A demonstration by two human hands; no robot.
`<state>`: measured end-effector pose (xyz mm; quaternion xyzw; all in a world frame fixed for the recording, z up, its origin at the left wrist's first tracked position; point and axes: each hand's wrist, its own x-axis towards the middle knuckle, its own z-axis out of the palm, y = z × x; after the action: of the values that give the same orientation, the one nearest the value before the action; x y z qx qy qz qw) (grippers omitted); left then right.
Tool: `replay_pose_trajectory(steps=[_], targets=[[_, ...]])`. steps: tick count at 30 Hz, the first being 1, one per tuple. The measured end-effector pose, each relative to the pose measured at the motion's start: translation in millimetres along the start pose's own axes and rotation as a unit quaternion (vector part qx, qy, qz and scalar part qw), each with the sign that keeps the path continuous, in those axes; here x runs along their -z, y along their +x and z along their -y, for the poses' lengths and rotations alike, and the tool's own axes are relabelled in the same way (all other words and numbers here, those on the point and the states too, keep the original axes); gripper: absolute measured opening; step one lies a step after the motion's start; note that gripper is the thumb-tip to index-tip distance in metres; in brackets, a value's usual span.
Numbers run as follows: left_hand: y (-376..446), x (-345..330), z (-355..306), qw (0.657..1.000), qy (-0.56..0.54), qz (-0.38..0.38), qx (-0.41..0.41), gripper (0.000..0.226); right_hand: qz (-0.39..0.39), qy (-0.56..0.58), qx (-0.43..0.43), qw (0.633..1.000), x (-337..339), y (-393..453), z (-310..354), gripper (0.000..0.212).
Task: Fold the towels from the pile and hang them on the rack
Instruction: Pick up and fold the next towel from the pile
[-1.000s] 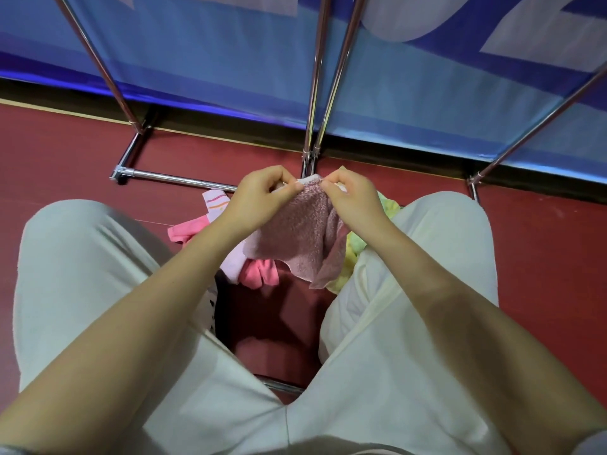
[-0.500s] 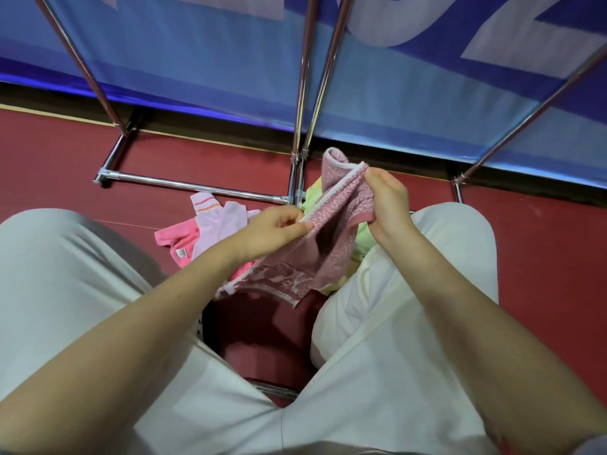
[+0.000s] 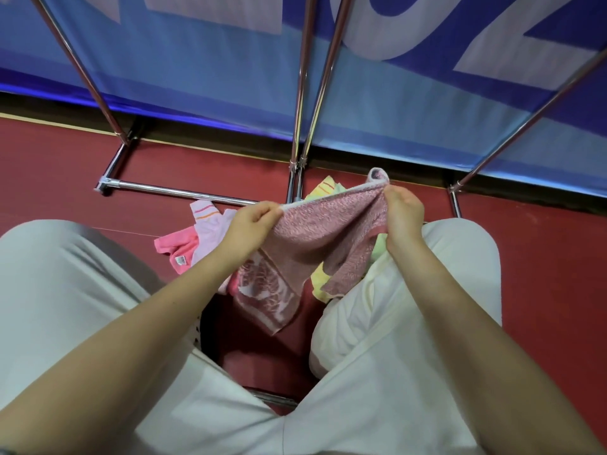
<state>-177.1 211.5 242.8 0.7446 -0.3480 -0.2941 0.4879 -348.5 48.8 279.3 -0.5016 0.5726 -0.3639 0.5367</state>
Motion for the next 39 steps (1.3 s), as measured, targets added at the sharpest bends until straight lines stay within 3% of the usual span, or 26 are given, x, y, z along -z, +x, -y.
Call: replay_pose_trajectory(steps=[2, 6, 9, 12, 15, 19, 22, 26, 35, 39], targets=[[2, 9, -12, 0.997, 0.008, -0.058, -0.041, 0.015, 0.023, -0.076, 0.032, 0.996, -5, -3, -4, 0.016], [3, 19, -31, 0.986, 0.067, -0.081, -0.126, 0.018, 0.142, -0.156, 0.157, 0.965, -31, -20, 0, 0.019], [1, 21, -45, 0.972, 0.109, -0.084, -0.190, 0.021, 0.259, -0.170, 0.195, 0.930, -56, -36, 1, 0.035], [1, 26, -53, 0.960, 0.127, -0.088, -0.234, 0.020, 0.312, -0.154, 0.209, 0.914, -74, -48, 5, 0.029], [5, 34, -55, 0.958, 0.128, -0.109, -0.231, 0.019, 0.310, -0.148, 0.220, 0.913, -82, -50, 9, 0.010], [9, 45, -49, 0.957, 0.154, -0.124, -0.211, 0.013, 0.261, -0.132, 0.219, 0.931, -85, -48, 12, 0.011], [9, 48, -38, 0.953, 0.212, -0.079, -0.202, 0.009, 0.218, -0.126, 0.211, 0.945, -80, -43, 12, 0.011], [6, 47, -26, 0.965, 0.194, -0.030, -0.175, 0.011, 0.194, -0.159, 0.188, 0.950, -68, -35, 4, 0.012], [-2, 52, 10, 0.977, 0.200, 0.006, -0.079, 0.028, 0.141, -0.156, 0.099, 0.973, -28, -21, -9, 0.016], [-1, 55, 19, 0.988, 0.149, 0.023, -0.016, 0.034, 0.107, -0.136, 0.073, 0.982, -12, -15, -14, 0.014]])
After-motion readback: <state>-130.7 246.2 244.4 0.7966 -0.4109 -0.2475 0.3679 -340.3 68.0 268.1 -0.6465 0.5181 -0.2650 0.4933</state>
